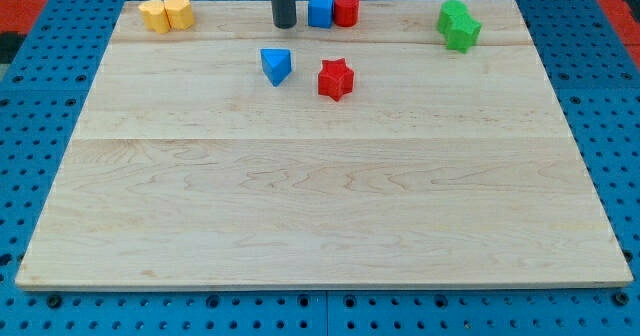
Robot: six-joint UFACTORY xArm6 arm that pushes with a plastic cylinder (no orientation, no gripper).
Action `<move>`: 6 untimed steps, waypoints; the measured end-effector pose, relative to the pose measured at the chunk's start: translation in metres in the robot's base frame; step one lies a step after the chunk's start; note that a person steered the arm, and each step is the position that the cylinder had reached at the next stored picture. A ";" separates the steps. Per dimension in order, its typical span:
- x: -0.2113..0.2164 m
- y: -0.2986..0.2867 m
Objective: Push the red circle along with blue cube towards top left
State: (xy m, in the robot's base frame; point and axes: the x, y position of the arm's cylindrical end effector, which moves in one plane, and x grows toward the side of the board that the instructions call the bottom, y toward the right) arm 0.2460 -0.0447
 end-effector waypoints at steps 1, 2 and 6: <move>0.007 0.037; 0.011 0.082; -0.054 0.164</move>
State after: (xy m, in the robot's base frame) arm 0.1918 0.1193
